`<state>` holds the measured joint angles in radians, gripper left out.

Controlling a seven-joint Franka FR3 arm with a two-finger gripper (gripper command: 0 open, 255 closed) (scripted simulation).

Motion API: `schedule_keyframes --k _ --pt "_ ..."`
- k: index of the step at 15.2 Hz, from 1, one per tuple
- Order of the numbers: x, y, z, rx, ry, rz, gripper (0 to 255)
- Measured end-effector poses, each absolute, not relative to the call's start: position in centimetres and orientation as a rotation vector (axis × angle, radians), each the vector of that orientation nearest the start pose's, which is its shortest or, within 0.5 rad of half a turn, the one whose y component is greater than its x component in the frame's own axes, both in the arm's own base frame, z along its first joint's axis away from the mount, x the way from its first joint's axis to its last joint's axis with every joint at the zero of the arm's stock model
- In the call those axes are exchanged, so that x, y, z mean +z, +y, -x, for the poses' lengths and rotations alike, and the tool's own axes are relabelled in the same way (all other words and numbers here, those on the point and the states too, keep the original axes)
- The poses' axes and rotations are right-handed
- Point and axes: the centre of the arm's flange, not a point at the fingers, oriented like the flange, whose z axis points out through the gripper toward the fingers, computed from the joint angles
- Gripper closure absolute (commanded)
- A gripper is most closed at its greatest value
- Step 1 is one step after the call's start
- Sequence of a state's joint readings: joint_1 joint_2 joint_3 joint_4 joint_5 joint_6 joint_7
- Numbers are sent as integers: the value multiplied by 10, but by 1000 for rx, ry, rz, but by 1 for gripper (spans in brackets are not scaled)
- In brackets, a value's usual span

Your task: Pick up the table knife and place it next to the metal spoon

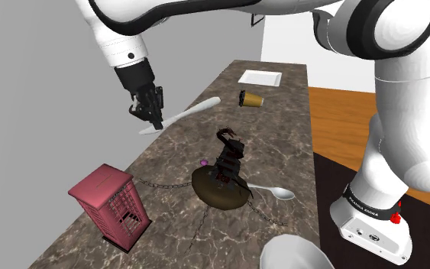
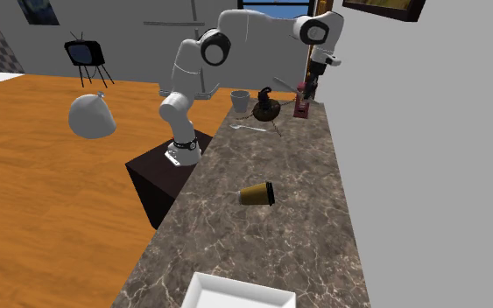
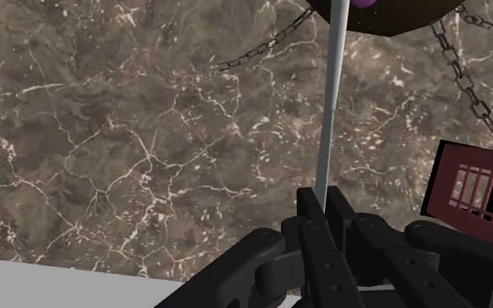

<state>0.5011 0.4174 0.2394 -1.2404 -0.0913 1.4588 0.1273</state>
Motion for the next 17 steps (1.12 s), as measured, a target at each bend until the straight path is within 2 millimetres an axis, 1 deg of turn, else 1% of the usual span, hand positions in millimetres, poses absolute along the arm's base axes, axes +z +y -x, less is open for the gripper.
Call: schedule_keyframes --k 3,4,6,7,9,11,12,14,17 --pt "514 375 -510 278 -947 3060 255" --pt "511 359 -513 278 -947 3060 255" --pt "509 334 -516 278 -947 3060 255" --pt "505 322 -514 278 -947 3060 255" --pt "501 292 -511 279 -946 3060 255" --pt "494 273 -512 279 -946 3060 255" --pt "490 267 -512 279 -946 3060 255" --pt "481 264 -514 279 -947 3059 255" --pt "466 265 -512 279 -947 3059 255"
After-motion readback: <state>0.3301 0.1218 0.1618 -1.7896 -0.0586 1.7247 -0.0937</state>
